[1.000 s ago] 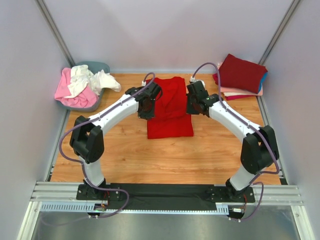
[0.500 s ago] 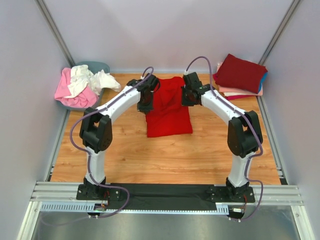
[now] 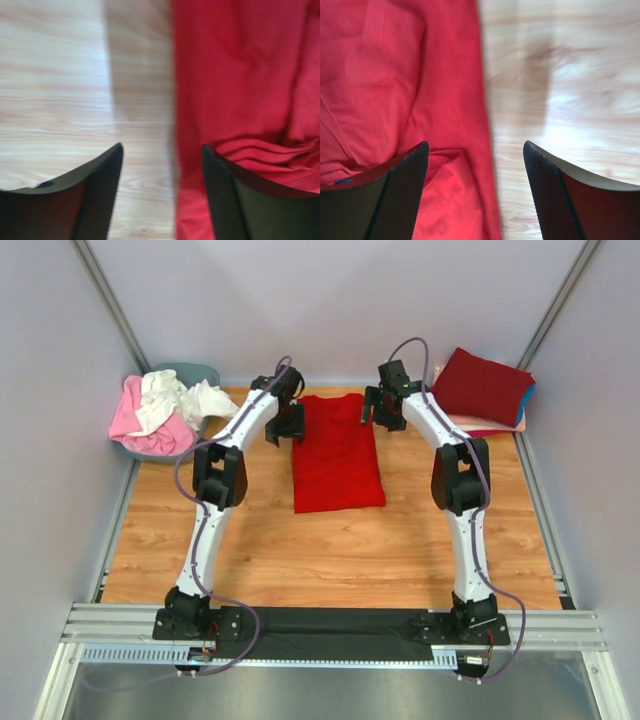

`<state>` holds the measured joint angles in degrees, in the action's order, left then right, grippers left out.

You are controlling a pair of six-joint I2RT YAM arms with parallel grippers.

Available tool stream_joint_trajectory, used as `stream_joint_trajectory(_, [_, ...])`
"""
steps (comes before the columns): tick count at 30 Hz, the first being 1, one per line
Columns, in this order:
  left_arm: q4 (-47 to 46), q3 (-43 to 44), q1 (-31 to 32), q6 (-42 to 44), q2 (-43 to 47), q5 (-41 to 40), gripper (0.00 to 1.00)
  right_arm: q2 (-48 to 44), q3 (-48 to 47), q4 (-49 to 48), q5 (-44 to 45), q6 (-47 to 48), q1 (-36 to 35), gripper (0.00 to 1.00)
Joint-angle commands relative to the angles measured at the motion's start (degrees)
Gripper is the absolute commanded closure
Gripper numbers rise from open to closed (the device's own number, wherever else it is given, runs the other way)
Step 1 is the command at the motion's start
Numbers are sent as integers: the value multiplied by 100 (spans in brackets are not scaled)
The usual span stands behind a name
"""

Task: Fold and stack the t-shirts
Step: Fold the tshirt

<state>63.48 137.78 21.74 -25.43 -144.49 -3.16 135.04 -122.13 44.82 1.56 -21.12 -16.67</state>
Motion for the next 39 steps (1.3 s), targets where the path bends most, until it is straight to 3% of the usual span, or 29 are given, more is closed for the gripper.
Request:
stream_joint_trajectory(1, [-70,-317,-196,186,990,193,26,-302,-367,361,-7,196,32,22])
stream_joint_trajectory(3, [-264,-783,-196,240,1665,-25,25,-923,186,73,-68,162,32,24])
stream_joint_trajectory(6, [-493,-1664,-196,197,2413,-194,27,-2003,1880,-805,-77,91,-47,26])
stream_joint_trajectory(8, [-740,-2217,-161,187,2749,-98,31,-2446,2916,-1472,-549,56,-161,29])
stream_joint_trajectory(12, [-1303,-3378,-29,197,3181,227,35,-2703,3362,-1757,-1438,-58,-363,46])
stream_joint_trajectory(14, [-1338,-3720,67,91,3225,281,40,-2554,3231,-1583,-1667,-67,-591,53])
stream_joint_trajectory(15, [-1373,-3862,128,100,3312,402,42,-2327,2952,-1433,-1642,-76,-670,61])
stream_joint_trajectory(18, [-1470,-4582,313,135,3697,333,44,-1851,2415,-862,-1519,-102,-952,69])
stream_joint_trajectory(24, [-1269,-5515,436,100,4892,-26,47,-1034,1720,-580,-1554,-190,-1260,72])
stream_joint_trajectory(32, [-1215,-6155,507,56,6071,114,47,318,-140,0,-1370,-225,-1208,73])
stream_joint_trajectory(39, [-1383,-6606,516,-32,6328,35,47,1287,-1822,-236,-1053,-304,-690,69])
